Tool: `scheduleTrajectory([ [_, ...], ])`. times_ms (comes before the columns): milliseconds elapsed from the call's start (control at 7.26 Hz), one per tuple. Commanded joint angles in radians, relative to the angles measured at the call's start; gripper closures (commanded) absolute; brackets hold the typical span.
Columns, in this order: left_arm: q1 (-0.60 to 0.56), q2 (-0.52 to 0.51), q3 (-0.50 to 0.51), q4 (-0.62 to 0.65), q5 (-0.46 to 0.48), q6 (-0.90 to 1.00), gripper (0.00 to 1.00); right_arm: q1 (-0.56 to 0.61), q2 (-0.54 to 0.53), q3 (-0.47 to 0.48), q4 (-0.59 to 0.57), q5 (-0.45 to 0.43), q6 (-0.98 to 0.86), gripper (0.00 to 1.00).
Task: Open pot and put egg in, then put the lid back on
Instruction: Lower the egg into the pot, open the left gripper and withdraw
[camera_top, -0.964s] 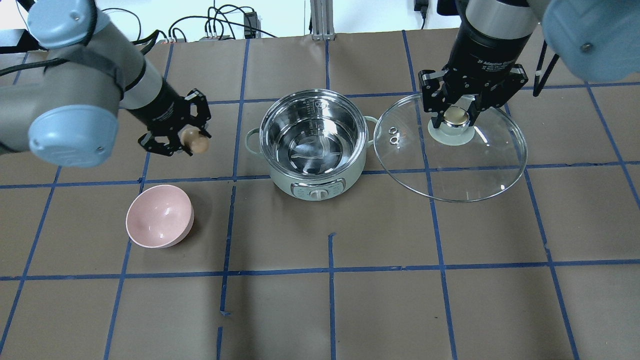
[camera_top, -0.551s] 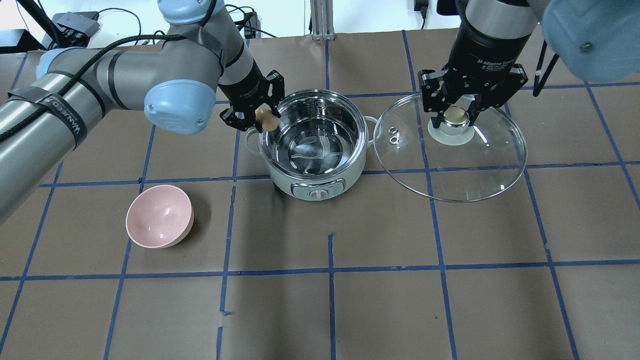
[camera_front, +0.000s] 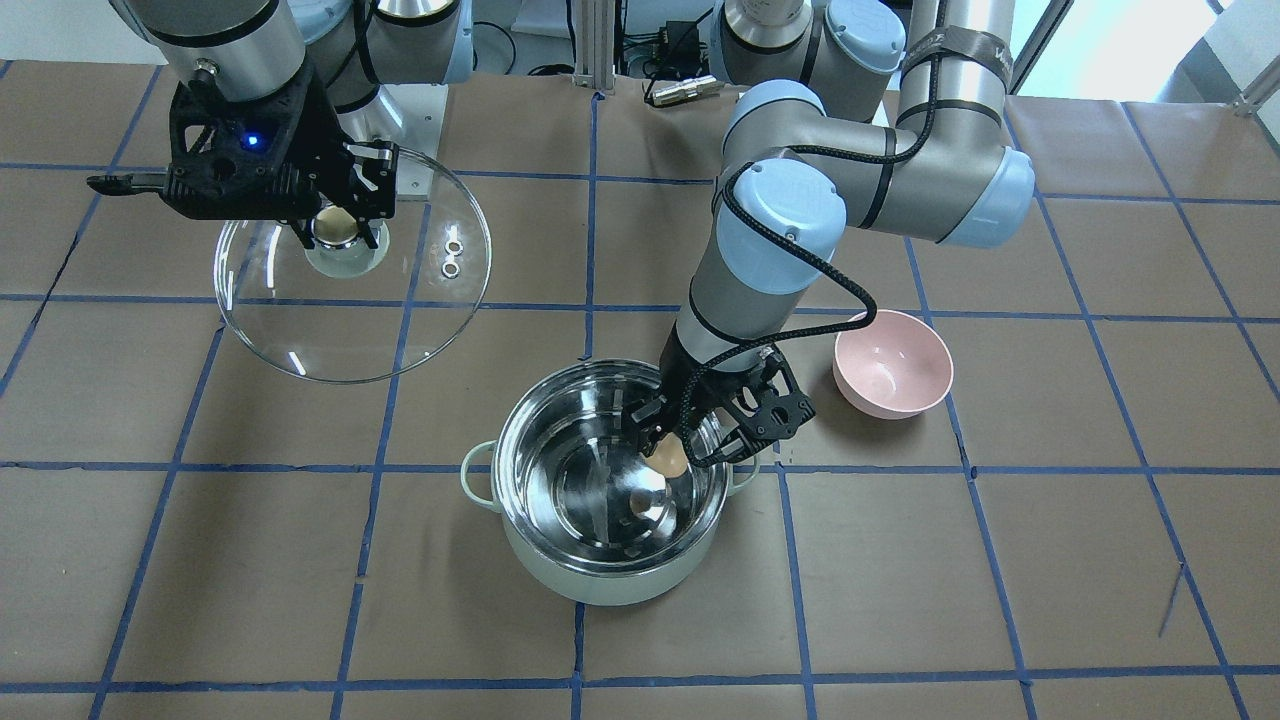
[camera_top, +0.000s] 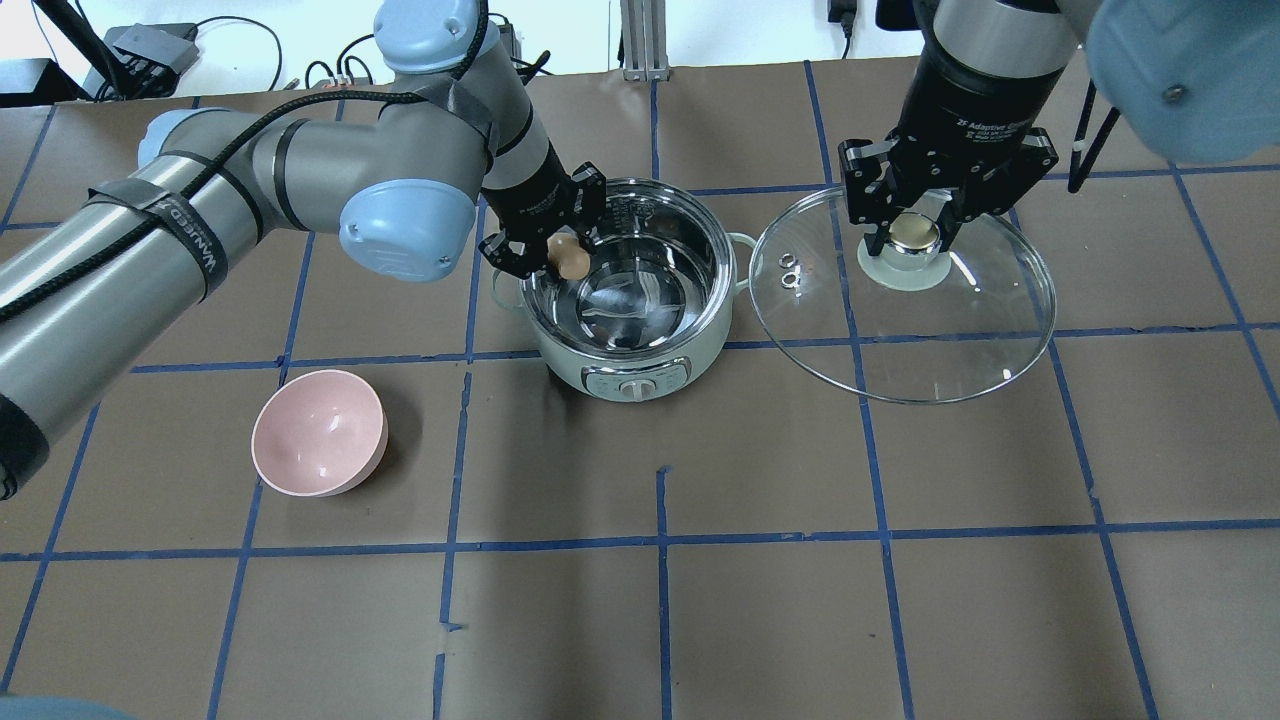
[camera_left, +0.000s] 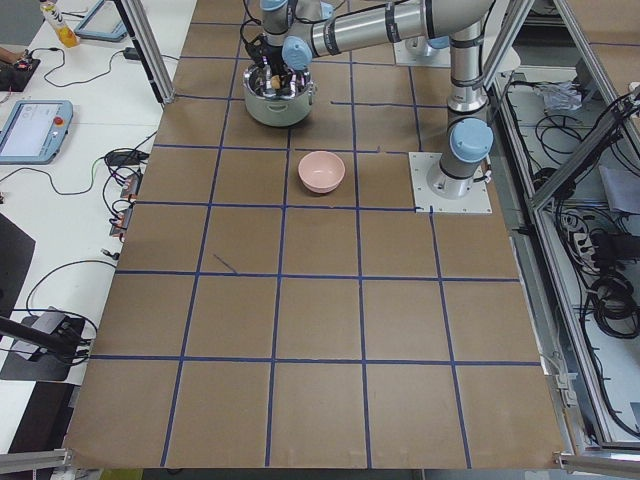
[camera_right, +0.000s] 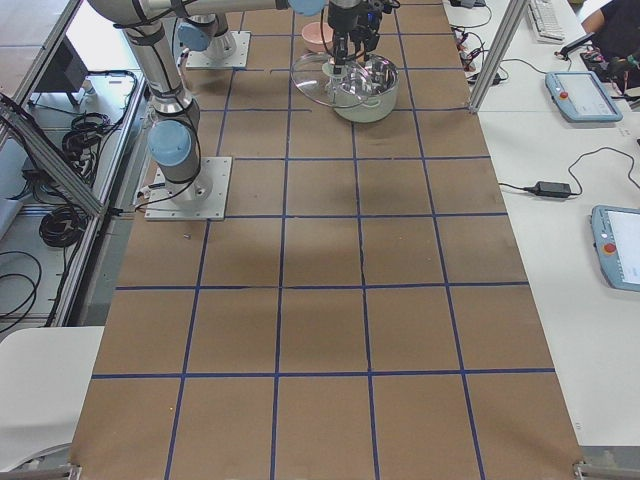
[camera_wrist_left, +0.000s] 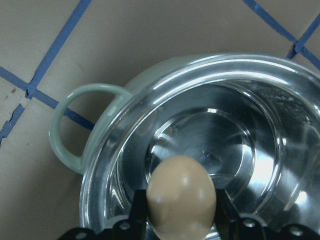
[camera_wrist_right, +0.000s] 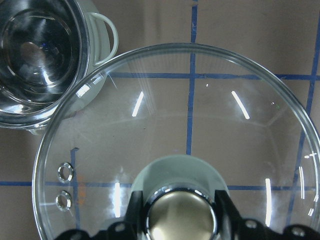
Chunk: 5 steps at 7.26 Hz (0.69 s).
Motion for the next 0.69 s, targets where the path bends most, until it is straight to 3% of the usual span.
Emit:
scheduleTrajectory([
  [0,0.06,0.08,-0.004,-0.007,0.042,0.174,0.0,-0.003,0.001,0.001,0.004,-0.008,-0.002,0.74],
  [275,0.223,0.227,-0.011,-0.193,0.039,0.396,0.0,0.016,0.043,-0.023,-0.066,-0.025,-0.058,0.76],
  [551,0.317,0.342,-0.004,-0.382,0.059,0.59,0.0,0.116,0.223,-0.145,-0.167,-0.019,0.033,0.78],
])
